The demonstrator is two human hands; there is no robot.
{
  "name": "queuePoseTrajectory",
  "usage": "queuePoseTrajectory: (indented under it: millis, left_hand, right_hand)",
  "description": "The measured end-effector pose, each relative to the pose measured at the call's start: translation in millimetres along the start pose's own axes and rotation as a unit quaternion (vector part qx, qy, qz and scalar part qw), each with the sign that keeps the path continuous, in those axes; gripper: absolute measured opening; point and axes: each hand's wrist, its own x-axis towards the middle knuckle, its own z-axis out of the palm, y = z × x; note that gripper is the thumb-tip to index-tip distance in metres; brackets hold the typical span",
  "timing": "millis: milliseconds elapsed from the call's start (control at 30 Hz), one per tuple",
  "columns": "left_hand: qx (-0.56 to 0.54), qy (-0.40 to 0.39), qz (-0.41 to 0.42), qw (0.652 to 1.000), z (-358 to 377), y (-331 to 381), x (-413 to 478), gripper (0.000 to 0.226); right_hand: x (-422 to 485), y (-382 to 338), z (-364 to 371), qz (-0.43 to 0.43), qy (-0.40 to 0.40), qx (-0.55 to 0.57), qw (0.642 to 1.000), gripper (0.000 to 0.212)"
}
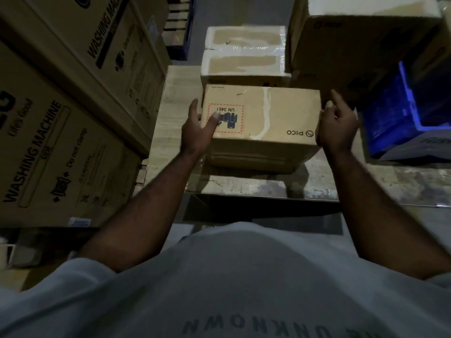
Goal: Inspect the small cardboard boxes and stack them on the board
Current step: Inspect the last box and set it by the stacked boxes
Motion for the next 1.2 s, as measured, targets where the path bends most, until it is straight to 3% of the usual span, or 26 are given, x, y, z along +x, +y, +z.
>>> queuePoseTrajectory:
  millis: [67,167,267,433,667,800,900,1033,1200]
  left_hand:
    - [-0.004,-0.021,0.021,1.000,-2,-21,-19,0.078]
    - [0.002,-0.049,0.001,0.999,-1,-51,-37,0.069]
    - [-0.010,-0.090,-0.064,0.994,7,-63,-46,0.053]
    - [0.051,-0.097,-0.117,0.987,13,-61,-39,0.053]
    - [0.101,-0.026,-0.036,0.994,13,-37,-20,0.051]
    - [0.144,0.026,0.031,0.989,12,-22,-17,0.045]
    - [0.161,0.052,0.059,0.984,14,-15,-14,0.040]
    - [0.187,0.048,0.047,0.980,17,-18,-9,0.044]
    - [0.229,-0.040,-0.007,0.973,19,-35,-4,0.055]
  right_hand:
    - [-22,7,-10,-0.033,0.009,0.018,0.999,0.046]
    - [-57,29,-17,-0.082,-0.049,0.035,0.995,0.053]
    - [-79,52,-13,-0.056,-0.115,0.021,0.992,0.063]
    - [-77,58,-4,-0.007,-0.158,-0.002,0.987,0.050]
    - [-57,38,-7,-0.033,-0.096,-0.041,0.994,0.052]
    - [-46,18,-12,-0.087,-0.029,-0.086,0.992,0.042]
    - [-40,4,-8,-0.071,0.004,-0.111,0.991,0.036]
    - [-35,7,-1,-0.045,-0.045,-0.113,0.992,0.034]
    - [-38,33,8,-0.023,-0.097,-0.150,0.984,0.025]
